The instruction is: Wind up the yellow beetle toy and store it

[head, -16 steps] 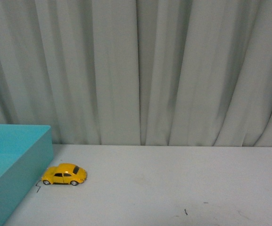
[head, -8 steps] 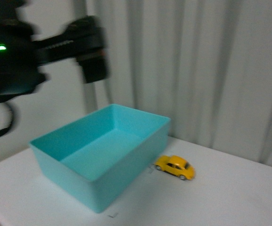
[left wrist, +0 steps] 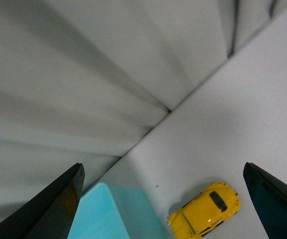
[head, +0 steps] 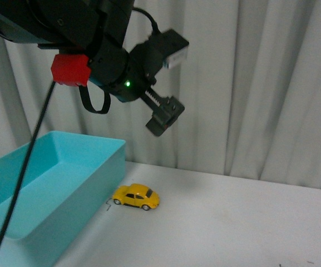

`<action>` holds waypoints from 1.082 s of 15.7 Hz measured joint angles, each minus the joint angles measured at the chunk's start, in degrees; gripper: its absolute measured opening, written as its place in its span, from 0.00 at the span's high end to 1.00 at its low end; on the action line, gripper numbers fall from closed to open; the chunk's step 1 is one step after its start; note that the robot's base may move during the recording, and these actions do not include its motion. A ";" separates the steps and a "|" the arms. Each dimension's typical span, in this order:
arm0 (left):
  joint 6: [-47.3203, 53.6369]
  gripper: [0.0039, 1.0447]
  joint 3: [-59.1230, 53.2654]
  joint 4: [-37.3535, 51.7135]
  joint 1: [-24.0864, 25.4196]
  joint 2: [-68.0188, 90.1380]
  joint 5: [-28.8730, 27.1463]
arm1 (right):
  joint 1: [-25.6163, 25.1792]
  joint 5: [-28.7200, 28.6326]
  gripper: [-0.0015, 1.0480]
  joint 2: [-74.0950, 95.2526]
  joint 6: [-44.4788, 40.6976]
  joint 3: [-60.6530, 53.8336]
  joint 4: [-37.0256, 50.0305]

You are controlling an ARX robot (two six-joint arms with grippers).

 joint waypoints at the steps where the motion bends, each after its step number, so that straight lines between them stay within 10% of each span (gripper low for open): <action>1: 9.27 0.06 5.40 -6.14 -0.24 4.48 1.60 | 0.00 0.00 0.06 0.00 0.00 0.00 0.00; 7: 48.06 0.06 20.39 -29.88 1.31 18.82 -2.10 | 0.00 0.00 0.06 0.00 0.00 0.00 0.00; 17: 52.41 0.06 24.09 -33.51 1.77 27.54 -3.28 | 0.00 0.00 0.06 0.00 0.00 0.00 0.00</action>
